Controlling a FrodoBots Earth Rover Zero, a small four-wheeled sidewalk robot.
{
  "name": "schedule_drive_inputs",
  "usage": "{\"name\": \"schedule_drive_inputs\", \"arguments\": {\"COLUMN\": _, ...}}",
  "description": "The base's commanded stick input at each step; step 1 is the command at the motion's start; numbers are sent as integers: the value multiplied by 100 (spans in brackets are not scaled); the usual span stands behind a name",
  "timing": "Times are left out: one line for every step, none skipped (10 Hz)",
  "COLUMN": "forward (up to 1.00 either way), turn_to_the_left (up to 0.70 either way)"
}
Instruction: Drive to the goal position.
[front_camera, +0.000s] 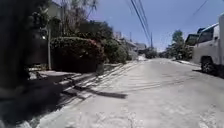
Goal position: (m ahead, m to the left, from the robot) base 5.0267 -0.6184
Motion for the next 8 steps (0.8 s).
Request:
{"name": "schedule_drive_inputs", "arguments": {"forward": 100, "turn_to_the_left": 3}}
{"name": "schedule_drive_inputs", "arguments": {"forward": 100, "turn_to_the_left": 3}}
{"name": "schedule_drive_inputs", "arguments": {"forward": 100, "turn_to_the_left": 3}}
{"name": "schedule_drive_inputs", "arguments": {"forward": 100, "turn_to_the_left": 3}}
{"name": "schedule_drive_inputs", "arguments": {"forward": 100, "turn_to_the_left": -37}}
{"name": "schedule_drive_inputs", "arguments": {"forward": 100, "turn_to_the_left": -37}}
{"name": "schedule_drive_inputs", "arguments": {"forward": 100, "turn_to_the_left": -37}}
{"name": "schedule_drive_inputs", "arguments": {"forward": 100, "turn_to_the_left": -37}}
